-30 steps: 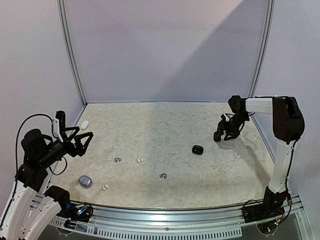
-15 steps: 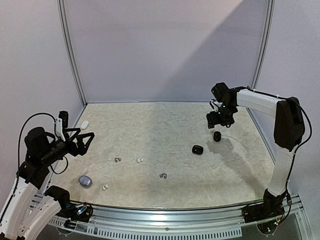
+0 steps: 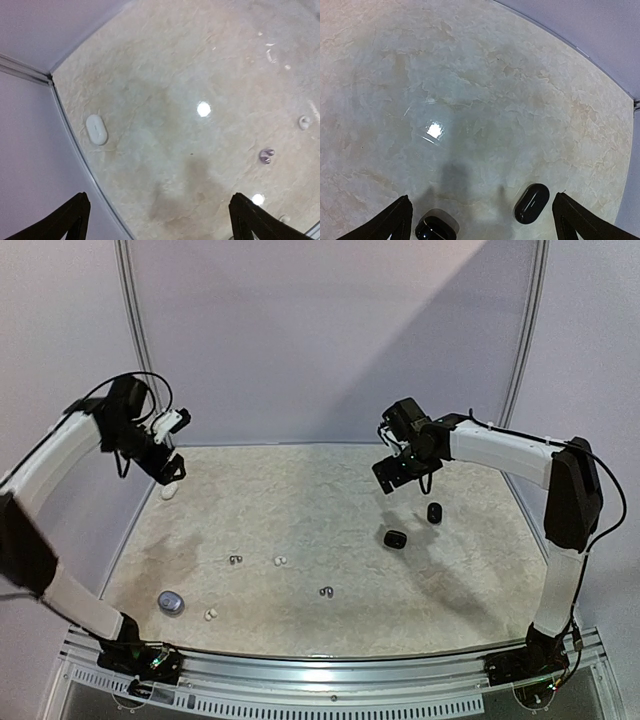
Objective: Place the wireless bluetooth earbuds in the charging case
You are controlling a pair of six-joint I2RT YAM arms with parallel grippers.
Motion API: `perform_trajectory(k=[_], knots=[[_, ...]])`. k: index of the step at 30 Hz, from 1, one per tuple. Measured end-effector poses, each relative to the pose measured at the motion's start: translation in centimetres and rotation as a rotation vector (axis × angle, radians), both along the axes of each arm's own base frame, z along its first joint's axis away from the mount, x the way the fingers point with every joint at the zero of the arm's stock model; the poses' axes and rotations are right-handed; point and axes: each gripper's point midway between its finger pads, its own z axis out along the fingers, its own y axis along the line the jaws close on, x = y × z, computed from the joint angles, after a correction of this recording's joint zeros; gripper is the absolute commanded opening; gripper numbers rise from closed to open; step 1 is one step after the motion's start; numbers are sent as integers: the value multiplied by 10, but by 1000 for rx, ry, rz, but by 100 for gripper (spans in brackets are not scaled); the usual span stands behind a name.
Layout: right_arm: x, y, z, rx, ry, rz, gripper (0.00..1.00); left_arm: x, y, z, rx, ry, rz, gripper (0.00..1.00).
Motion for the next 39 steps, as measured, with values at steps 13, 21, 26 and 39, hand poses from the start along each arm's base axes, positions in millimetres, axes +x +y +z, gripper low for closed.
perform_trajectory(k=[13, 21, 26, 39], knots=[[-20, 6, -20, 9, 43, 28, 99, 101, 118, -141, 164, 484, 203, 97], [-42, 30, -13, -1, 38, 76, 99, 130, 131, -189, 145, 507, 215, 90], [-48, 41, 2, -15, 18, 97, 99, 134, 131, -214, 125, 531, 211, 81], [-52, 59, 16, -116, -30, 144, 99, 148, 133, -223, 79, 506, 201, 16]])
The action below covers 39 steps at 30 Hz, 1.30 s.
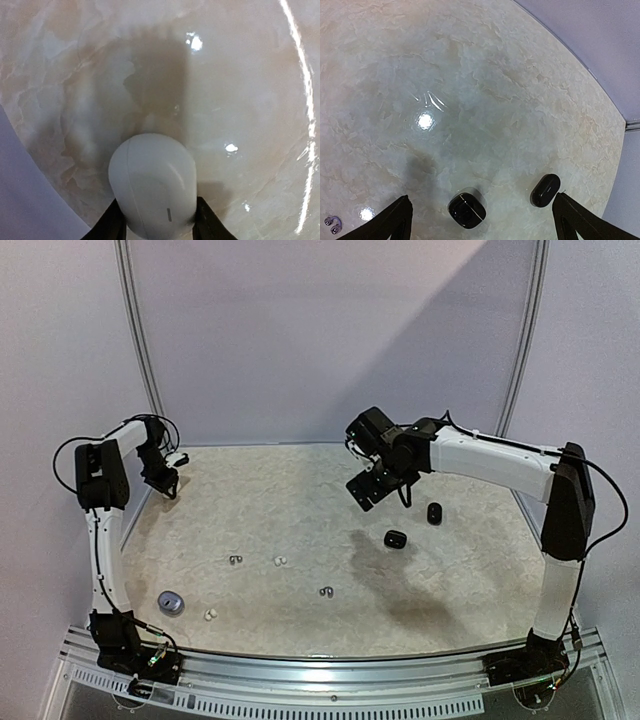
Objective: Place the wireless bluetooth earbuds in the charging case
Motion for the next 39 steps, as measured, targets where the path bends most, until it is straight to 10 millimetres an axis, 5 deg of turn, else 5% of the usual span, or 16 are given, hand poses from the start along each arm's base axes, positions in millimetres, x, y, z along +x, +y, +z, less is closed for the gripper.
perform_trajectory(k=[5, 10, 13, 17, 22, 26, 31, 36, 39], knots=[[1, -1, 0, -5, -4, -2, 99, -6, -9, 1, -48, 0, -22, 9], [-1, 13, 7, 93, -16, 31, 99, -44, -38, 22, -148, 24, -103, 1], [-8, 24, 26, 209, -30, 69, 98, -68, -66, 72, -162, -43, -220, 0], [-13, 50, 82, 444, -92, 140, 90, -118, -129, 171, -67, -261, -535, 0], [-24, 80, 126, 679, -105, 225, 82, -198, -183, 230, 69, -431, -872, 0], [-42, 109, 145, 816, -75, 302, 79, -246, -200, 254, 145, -563, -1009, 0], [-97, 174, 163, 940, 21, 500, 78, -285, -230, 266, 192, -739, -1162, 0], [-143, 235, 153, 991, 143, 663, 77, -286, -246, 260, 239, -784, -1190, 0], [-158, 253, 133, 989, 215, 700, 71, -282, -249, 252, 256, -773, -1181, 0]])
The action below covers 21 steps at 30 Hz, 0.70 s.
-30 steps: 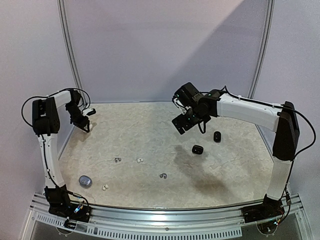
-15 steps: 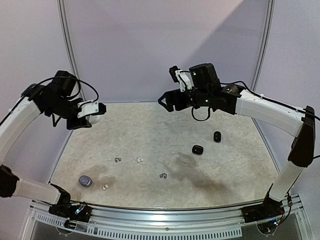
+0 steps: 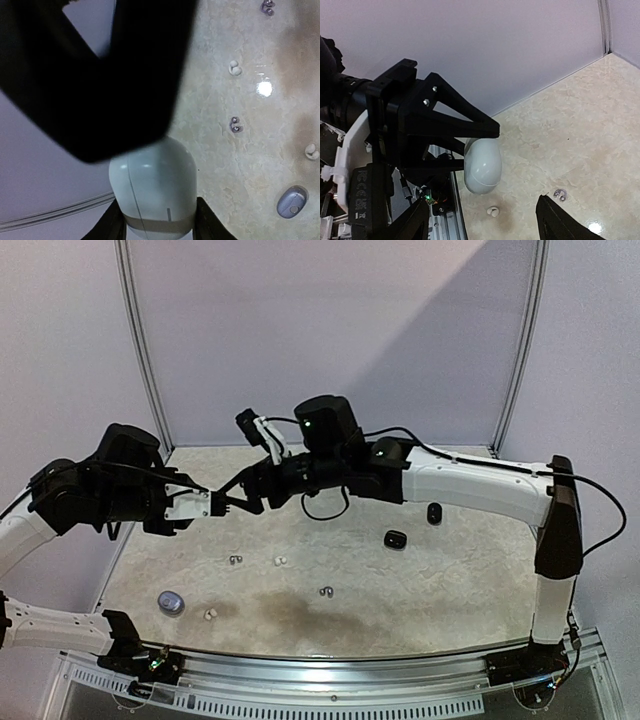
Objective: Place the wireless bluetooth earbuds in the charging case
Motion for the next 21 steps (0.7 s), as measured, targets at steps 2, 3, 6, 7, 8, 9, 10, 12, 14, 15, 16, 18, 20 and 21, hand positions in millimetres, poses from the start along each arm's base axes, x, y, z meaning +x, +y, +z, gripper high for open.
perform_trajectory(k=[2, 3, 6, 7, 8, 9, 10, 12, 14, 15, 16, 18, 20, 21], knots=[[-4, 7, -13, -11, 30, 24, 68, 1, 0, -2, 5, -3, 4, 0], [-4, 8, -18, -17, 41, 32, 67, 2, 0, -2, 6, -9, 8, 0], [-6, 16, -27, -22, 74, 54, 63, 4, -2, -1, -1, -22, 11, 0], [-5, 19, -26, -18, 79, 59, 62, 4, -3, 0, -5, -28, 11, 0], [-5, 22, -25, -11, 83, 66, 62, 5, -4, 0, -7, -33, 11, 0], [-5, 25, -24, -4, 87, 73, 61, 5, -4, 1, -7, -35, 11, 0], [-6, 27, -22, 2, 91, 79, 59, 5, -4, 0, -6, -37, 12, 0], [-6, 30, -19, 14, 95, 89, 53, 5, -6, 1, -7, -42, 10, 0], [-7, 32, -19, 21, 98, 97, 40, 5, -7, 2, -11, -46, 6, 0], [-7, 34, -19, 25, 104, 98, 36, 5, -8, 2, -13, -49, 4, 0], [-6, 35, -20, 26, 109, 98, 32, 5, -9, 2, -14, -49, 3, 0], [-6, 36, -24, 23, 112, 101, 21, 5, -9, 2, -13, -50, 3, 0], [-6, 38, -27, 20, 135, 100, 2, 5, -8, 1, -7, -52, 4, 0], [-6, 39, -27, 21, 150, 101, 0, 5, -8, 1, -3, -55, 3, 0]])
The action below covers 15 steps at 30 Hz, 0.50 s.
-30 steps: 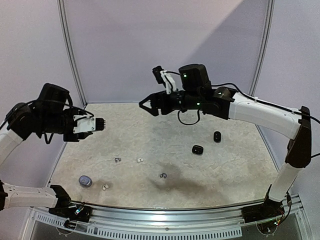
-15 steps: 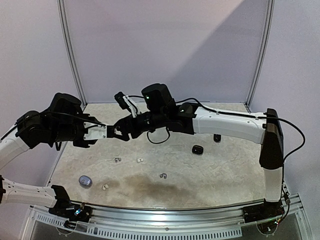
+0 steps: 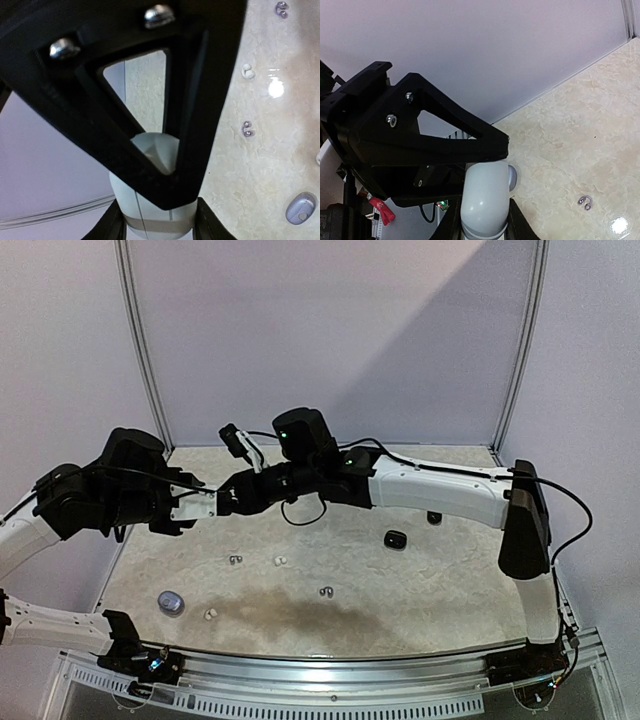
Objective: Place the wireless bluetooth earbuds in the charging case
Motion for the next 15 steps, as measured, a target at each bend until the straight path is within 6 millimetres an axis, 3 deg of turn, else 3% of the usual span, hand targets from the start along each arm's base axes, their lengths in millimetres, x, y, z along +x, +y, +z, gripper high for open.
perform_trajectory(k=[2, 3, 5, 6, 7, 10, 15], knots=[[0, 0, 1, 5, -1, 5, 0, 0, -1, 1, -2, -5, 0, 3], [0, 0, 2, 6, -2, 6, 0, 0, -1, 1, -3, -7, 1, 20], [0, 0, 2, 6, -4, 6, 0, -1, -1, 2, -8, -7, 2, 76], [0, 0, 2, 8, -12, 11, 0, -2, -1, 1, -21, -1, 6, 94], [0, 0, 2, 7, -20, 13, 0, -2, 0, 1, -28, 0, 6, 99], [2, -3, -5, 0, -62, 19, 0, -10, -3, 0, -128, 48, 18, 99], [-3, -26, -35, -45, -159, 71, 0, -21, 7, 12, -466, 209, 116, 99]])
